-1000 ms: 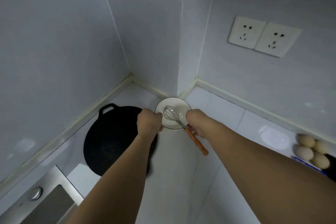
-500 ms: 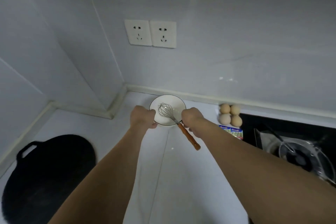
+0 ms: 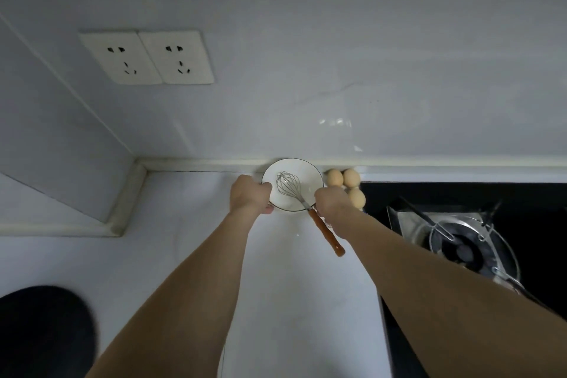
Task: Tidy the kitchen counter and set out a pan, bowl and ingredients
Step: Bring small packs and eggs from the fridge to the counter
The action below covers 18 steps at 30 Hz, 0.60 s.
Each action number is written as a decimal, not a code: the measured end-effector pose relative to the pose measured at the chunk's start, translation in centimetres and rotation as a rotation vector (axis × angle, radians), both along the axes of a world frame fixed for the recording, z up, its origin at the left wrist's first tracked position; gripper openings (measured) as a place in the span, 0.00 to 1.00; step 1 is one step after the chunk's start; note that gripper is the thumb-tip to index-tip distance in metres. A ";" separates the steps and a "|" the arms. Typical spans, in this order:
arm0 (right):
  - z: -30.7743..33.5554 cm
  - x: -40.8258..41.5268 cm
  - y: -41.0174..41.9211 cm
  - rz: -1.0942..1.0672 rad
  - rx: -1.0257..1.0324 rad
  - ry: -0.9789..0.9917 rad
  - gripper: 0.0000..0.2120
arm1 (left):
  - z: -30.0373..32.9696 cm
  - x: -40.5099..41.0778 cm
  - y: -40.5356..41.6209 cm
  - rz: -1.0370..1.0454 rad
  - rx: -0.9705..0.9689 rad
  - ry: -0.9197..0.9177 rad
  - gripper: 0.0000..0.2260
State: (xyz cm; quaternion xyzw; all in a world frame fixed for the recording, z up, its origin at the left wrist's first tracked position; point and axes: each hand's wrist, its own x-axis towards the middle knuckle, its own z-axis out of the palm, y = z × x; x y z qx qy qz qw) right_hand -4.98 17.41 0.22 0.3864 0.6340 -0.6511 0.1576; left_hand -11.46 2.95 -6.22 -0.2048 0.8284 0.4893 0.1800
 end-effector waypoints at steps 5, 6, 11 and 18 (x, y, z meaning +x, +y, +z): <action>-1.4 -0.9 1.3 0.054 0.156 -0.054 0.22 | -0.5 -0.8 1.4 -0.019 -0.013 -0.009 0.12; -0.9 -1.0 1.5 0.154 0.279 -0.063 0.18 | -0.5 -0.9 1.6 -0.023 -0.016 -0.011 0.12; -0.2 -1.0 1.8 0.428 0.564 -0.130 0.09 | -0.7 -1.1 2.2 -0.034 -0.022 -0.016 0.12; -1.6 -1.5 1.4 0.351 0.450 -0.167 0.15 | -1.1 -1.0 2.2 -0.034 0.000 -0.033 0.12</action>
